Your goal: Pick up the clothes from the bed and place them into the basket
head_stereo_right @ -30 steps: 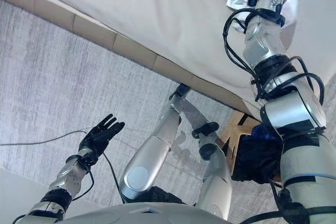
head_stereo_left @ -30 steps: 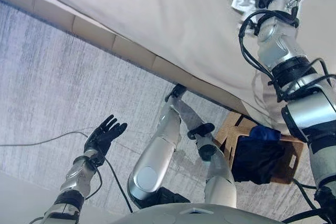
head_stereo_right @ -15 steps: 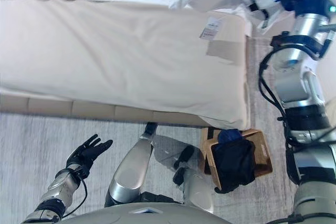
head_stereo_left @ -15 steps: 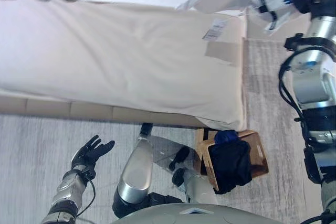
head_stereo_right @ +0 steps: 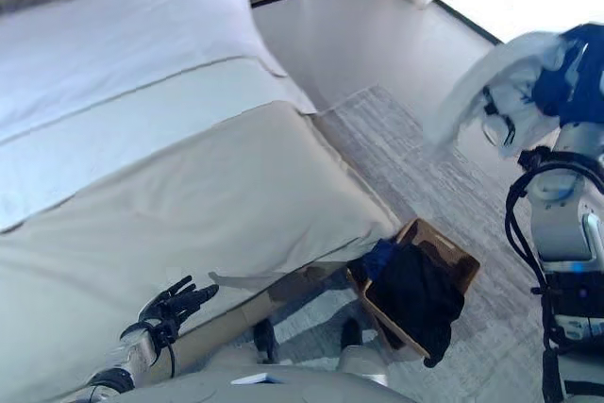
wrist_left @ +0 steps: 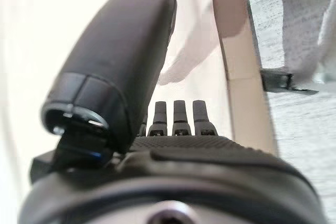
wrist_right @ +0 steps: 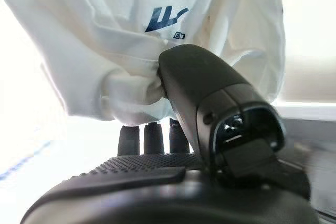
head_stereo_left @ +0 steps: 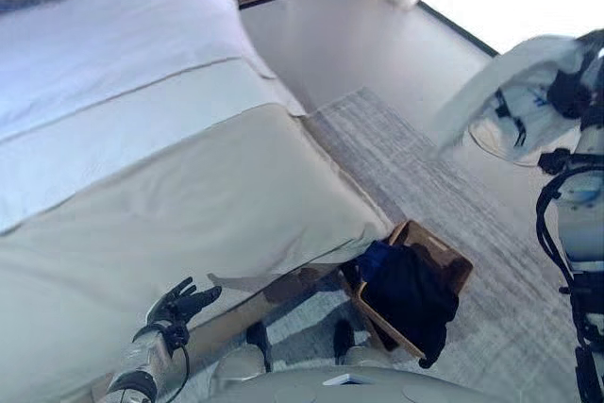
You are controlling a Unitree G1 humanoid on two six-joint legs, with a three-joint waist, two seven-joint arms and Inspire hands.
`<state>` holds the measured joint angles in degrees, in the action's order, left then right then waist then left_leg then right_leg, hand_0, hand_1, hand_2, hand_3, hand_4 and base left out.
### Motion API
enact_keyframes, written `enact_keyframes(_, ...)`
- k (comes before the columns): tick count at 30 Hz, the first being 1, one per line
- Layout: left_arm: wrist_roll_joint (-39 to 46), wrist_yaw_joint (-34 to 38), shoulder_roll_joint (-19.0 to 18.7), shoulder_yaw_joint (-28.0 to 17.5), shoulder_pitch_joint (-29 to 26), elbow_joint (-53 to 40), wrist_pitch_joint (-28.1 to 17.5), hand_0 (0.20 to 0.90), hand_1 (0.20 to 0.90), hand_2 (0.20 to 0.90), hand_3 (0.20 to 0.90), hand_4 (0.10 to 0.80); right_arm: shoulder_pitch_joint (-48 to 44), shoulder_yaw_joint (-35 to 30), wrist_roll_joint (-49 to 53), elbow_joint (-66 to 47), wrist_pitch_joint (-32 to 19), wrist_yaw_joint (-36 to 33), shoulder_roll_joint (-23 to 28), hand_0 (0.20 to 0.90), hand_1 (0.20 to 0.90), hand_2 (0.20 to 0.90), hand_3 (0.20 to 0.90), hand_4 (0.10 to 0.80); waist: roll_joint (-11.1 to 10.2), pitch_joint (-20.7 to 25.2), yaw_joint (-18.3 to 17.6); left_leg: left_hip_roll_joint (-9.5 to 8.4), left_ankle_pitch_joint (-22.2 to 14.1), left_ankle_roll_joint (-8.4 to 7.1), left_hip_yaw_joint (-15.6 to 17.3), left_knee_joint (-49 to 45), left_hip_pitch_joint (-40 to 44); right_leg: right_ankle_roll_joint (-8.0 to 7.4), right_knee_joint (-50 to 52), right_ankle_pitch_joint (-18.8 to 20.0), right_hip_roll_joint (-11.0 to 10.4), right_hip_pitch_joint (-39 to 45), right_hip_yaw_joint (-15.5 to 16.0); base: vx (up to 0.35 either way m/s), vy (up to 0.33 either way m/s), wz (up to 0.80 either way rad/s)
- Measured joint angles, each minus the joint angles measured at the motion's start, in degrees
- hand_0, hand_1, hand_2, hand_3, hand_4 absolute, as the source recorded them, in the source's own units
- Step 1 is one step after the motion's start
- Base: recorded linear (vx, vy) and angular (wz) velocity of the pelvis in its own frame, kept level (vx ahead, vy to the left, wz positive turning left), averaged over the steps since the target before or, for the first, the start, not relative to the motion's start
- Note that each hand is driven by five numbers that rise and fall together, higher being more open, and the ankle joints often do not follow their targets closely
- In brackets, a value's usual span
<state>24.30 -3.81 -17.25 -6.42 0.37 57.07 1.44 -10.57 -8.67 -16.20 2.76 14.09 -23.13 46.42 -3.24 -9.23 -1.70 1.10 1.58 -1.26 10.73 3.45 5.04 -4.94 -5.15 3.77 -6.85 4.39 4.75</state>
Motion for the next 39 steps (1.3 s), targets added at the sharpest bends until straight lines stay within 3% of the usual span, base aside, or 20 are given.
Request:
enact_keyframes(5,-2.0,-0.7,0.5,2.6,0.5,0.0,0.8,0.900,0.900,0.900,0.900,0.800,5.3,1.2,1.4,5.9,-0.2,5.5,-1.0,0.300,0.300,0.300,0.200,0.100,0.8,0.5,-1.9,0.71,0.8,-0.09,1.5,1.6,1.8,-0.01,0.0,0.0,1.0,0.0,-1.9,0.026,-0.158,-0.23)
enact_keyframes(11,-1.8,-1.6,-0.1,8.8,-1.0,0.0,1.5,0.900,0.900,0.900,0.900,0.800,3.2,9.1,-1.3,14.3,-0.1,7.3,-2.3,0.300,0.300,0.300,0.200,0.100,2.1,-0.3,-2.7,1.38,1.5,-0.36,1.4,1.1,-0.2,-0.23,1.1,-0.2,1.3,-2.4,-2.0,-0.187,-0.148,-0.01)
enact_keyframes(14,-0.4,-1.5,-0.2,13.4,-5.0,-0.6,1.6,0.900,0.900,0.900,0.900,0.800,-4.5,12.2,-1.4,21.5,0.5,6.9,-2.1,0.300,0.300,0.300,0.200,0.100,4.8,-4.4,-2.6,1.20,2.9,-0.20,0.3,-0.8,-5.7,-0.29,3.8,-0.2,0.5,-7.9,-1.0,-0.321,-0.109,0.18)
enact_keyframes(17,3.4,-0.5,0.0,16.8,-9.4,-2.8,0.0,0.900,0.900,0.900,0.900,0.800,-15.9,16.3,-1.2,27.9,2.4,5.6,-0.3,0.300,0.300,0.300,0.200,0.100,9.2,-10.8,-1.6,0.70,3.8,-0.57,0.0,-2.3,-13.0,-0.05,7.9,-0.3,-0.3,-16.6,-0.8,-0.333,-0.047,-0.01)
enact_keyframes(20,7.0,0.1,0.4,18.0,-12.8,-4.7,-0.8,0.900,0.900,0.900,0.900,0.800,-24.5,19.2,-0.7,31.7,4.2,5.1,0.4,0.300,0.300,0.300,0.200,0.100,12.7,-16.9,-0.6,0.19,4.7,-0.33,-0.4,-4.2,-18.7,0.07,12.6,-0.3,-0.7,-23.8,-1.3,-0.244,-0.056,-0.05)
enact_keyframes(21,8.3,0.1,0.3,17.9,-13.7,-5.8,-1.5,0.900,0.900,0.900,0.900,0.800,-26.9,20.5,-0.7,32.3,4.8,4.7,0.3,0.378,0.378,0.378,0.291,0.191,13.4,-19.1,0.0,0.09,4.8,-0.26,-0.5,-4.9,-20.6,0.10,14.4,-0.3,-0.7,-26.5,-1.8,-0.167,-0.063,-0.14)
enact_keyframes(22,9.2,0.1,0.3,17.9,-14.4,-6.5,-1.8,0.900,0.900,0.900,0.900,0.800,-28.5,21.4,-0.7,32.7,5.2,4.7,0.3,0.759,0.759,0.759,0.735,0.635,13.8,-20.2,0.6,-0.01,4.8,-0.27,-0.6,-5.5,-22.3,0.24,15.8,-0.4,-0.7,-28.8,-2.3,-0.123,-0.035,-0.21)
enact_keyframes(23,10.2,0.1,0.3,17.9,-14.8,-6.9,-2.0,0.900,0.900,0.900,0.900,0.800,-29.8,23.2,-0.7,33.5,5.8,5.0,-0.2,0.900,0.900,0.900,0.900,0.800,13.8,-20.2,1.3,-0.30,4.8,-0.22,-1.0,-5.8,-24.7,0.59,17.1,-0.7,-0.7,-31.9,-2.7,-0.009,-0.031,-0.17)
enact_keyframes(26,13.0,-0.4,0.5,18.0,-15.1,-8.3,-2.8,0.900,0.900,0.900,0.900,0.800,-33.0,29.8,-0.7,40.6,9.1,7.5,-1.7,0.900,0.900,0.900,0.900,0.800,13.6,-20.3,2.1,-0.55,5.7,0.16,-1.5,-7.2,-27.7,1.95,22.8,-2.8,-1.2,-36.8,-2.8,-0.002,-0.043,0.06)
enact_keyframes(31,14.6,-1.8,-0.2,18.1,-15.0,-11.2,-4.4,0.900,0.900,0.900,0.900,0.800,-35.6,29.7,2.2,49.7,11.5,8.2,-2.7,0.900,0.900,0.900,0.900,0.800,13.7,-20.3,3.6,-0.78,5.8,0.17,-2.4,-7.0,-27.9,2.40,25.6,-4.4,-1.6,-38.2,-2.4,-0.014,0.003,0.07)
enact_keyframes(39,15.6,-2.9,-0.3,18.4,-14.8,-11.9,-4.1,0.900,0.900,0.900,0.900,0.800,-34.2,26.7,8.1,51.0,8.8,4.7,-2.8,0.900,0.900,0.900,0.900,0.800,13.8,-20.2,3.3,-0.93,7.1,-0.08,-4.0,-5.0,-26.6,2.36,24.2,-4.4,-2.0,-35.8,-0.4,-0.018,0.086,0.11)
